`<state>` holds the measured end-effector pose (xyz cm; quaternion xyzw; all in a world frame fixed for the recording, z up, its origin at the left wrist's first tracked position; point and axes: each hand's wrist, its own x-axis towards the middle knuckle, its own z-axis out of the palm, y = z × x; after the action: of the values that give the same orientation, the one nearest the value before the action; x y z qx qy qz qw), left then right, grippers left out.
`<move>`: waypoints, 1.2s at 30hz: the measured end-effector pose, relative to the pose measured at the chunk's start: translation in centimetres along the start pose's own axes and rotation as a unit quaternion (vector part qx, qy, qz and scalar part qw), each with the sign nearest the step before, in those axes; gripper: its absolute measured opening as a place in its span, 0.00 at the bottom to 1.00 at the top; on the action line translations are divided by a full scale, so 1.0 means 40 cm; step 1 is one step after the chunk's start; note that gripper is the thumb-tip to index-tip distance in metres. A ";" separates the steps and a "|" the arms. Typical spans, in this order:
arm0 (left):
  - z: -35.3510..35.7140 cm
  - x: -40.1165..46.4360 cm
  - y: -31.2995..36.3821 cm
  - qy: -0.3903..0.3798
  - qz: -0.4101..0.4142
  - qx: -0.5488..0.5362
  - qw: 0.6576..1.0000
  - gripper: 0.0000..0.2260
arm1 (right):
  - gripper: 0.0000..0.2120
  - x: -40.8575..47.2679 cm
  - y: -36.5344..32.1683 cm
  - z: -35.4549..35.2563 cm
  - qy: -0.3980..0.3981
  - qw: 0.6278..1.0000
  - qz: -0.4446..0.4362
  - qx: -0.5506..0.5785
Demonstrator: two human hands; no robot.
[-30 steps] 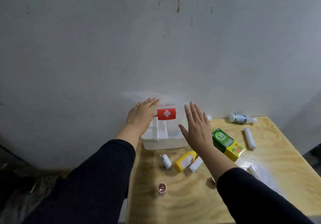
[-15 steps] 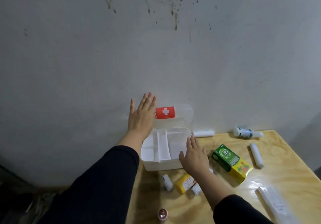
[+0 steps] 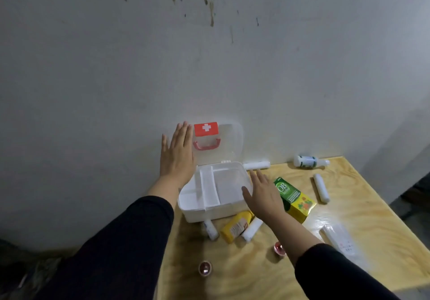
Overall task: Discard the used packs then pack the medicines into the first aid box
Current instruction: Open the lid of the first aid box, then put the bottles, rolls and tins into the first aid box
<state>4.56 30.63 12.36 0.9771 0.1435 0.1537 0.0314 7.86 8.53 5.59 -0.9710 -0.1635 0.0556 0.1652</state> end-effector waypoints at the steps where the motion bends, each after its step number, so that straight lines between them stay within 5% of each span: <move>1: 0.016 -0.029 0.007 -0.004 -0.006 -0.007 1.000 0.30 | 0.29 0.000 0.022 -0.011 0.002 1.000 0.014 -0.002; 13: 0.173 -0.194 0.045 -0.196 -0.039 -0.020 0.980 0.27 | 0.25 -0.052 0.290 -0.010 -0.026 0.977 0.209 0.019; 19: 0.184 -0.196 0.046 -0.218 -0.037 0.014 0.975 0.26 | 0.20 -0.041 0.287 -0.017 0.054 0.978 0.177 0.098; 26: 0.180 -0.197 0.046 -0.223 -0.037 0.017 0.974 0.28 | 0.18 0.016 0.196 -0.117 0.106 0.987 0.019 0.122; 36: 0.178 -0.203 0.030 -0.224 -0.022 0.028 0.974 0.30 | 0.20 0.046 0.109 -0.211 0.078 0.993 -0.077 0.050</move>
<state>-0.31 26.99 3.36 0.9838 0.1585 -0.0734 0.0390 12.26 2.70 11.95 -0.9475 -0.2210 -0.0253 0.2297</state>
